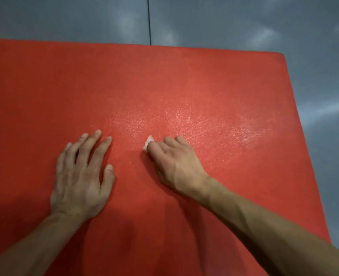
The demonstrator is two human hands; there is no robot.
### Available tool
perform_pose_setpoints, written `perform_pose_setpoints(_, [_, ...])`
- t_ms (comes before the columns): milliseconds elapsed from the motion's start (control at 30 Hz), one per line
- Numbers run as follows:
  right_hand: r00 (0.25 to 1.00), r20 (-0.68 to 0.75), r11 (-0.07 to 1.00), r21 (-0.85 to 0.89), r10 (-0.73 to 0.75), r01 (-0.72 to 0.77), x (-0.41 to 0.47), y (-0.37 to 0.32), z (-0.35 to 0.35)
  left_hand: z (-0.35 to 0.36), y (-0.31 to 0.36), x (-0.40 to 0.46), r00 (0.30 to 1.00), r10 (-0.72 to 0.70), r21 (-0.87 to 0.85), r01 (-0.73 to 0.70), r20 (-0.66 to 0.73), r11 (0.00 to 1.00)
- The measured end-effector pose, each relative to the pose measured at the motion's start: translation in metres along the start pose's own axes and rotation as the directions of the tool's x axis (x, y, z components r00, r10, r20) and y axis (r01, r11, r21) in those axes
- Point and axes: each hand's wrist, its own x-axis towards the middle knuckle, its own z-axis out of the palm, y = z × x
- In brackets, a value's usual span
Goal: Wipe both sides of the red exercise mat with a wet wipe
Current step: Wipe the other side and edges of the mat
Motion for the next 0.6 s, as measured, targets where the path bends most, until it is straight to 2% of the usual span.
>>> perform_pose_setpoints(33, [1.000,-0.026,1.000,-0.021,0.008,-0.008,0.001,0.021,-0.004,0.000,-0.001,0.000,1.000,0.005,-0.006,-0.005,-0.003,1.000])
perform_pose_setpoints(100, [0.953,-0.117,0.953,-0.085,0.279,-0.290,0.002,0.074,-0.017,0.000,-0.001,0.001,1.000,0.006,-0.011,-0.006,-0.008,1.000])
perform_pose_setpoints(167, [0.807,-0.199,0.804,-0.114,0.557,-0.583,-0.004,0.122,-0.034,0.001,0.000,0.000,1.000,0.001,-0.011,-0.001,-0.009,1.000])
perform_pose_setpoints(200, [0.760,-0.235,0.764,-0.095,0.606,-0.638,-0.005,0.130,-0.037,0.001,0.000,0.000,1.000,-0.003,-0.008,0.003,-0.007,1.000])
perform_pose_setpoints(267, [0.750,-0.232,0.764,-0.042,0.620,-0.644,0.001,0.112,-0.030,0.001,0.000,0.000,1.000,-0.003,-0.004,0.003,0.001,1.000])
perform_pose_setpoints(333, [0.830,-0.166,0.843,0.011,0.532,-0.538,0.015,0.066,-0.014,0.000,0.000,0.001,1.000,-0.005,-0.001,0.005,0.004,1.000])
perform_pose_setpoints(400, [0.960,-0.075,0.962,-0.012,0.271,-0.273,0.025,0.024,0.003,0.000,0.000,0.000,1.000,-0.004,0.006,0.004,0.005,1.000])
perform_pose_setpoints(433, [0.992,-0.021,0.991,-0.050,0.122,-0.123,0.027,0.016,0.006,0.000,0.000,0.000,1.000,-0.007,0.002,0.007,0.004,1.000])
perform_pose_setpoints(467, [0.999,-0.017,0.997,-0.065,0.042,-0.043,0.027,0.024,0.004,-0.001,-0.001,0.000,1.000,-0.002,0.005,0.002,0.001,1.000])
perform_pose_setpoints(500, [0.995,-0.049,0.993,-0.075,0.088,-0.092,0.025,0.044,-0.003,0.000,-0.001,0.000,1.000,0.008,0.011,-0.008,-0.002,1.000])
perform_pose_setpoints(533, [0.973,-0.095,0.970,-0.100,0.211,-0.220,0.020,0.070,-0.011,0.000,0.000,0.001,1.000,0.010,0.008,-0.010,-0.004,1.000])
perform_pose_setpoints(567, [0.912,-0.146,0.908,-0.116,0.384,-0.401,0.014,0.099,-0.021,0.000,-0.001,0.001,1.000,0.009,0.005,-0.009,-0.003,1.000])
perform_pose_setpoints(600, [0.819,-0.187,0.814,-0.120,0.543,-0.568,0.005,0.128,-0.034,0.001,-0.001,0.001,1.000,0.005,0.005,-0.005,0.000,1.000])
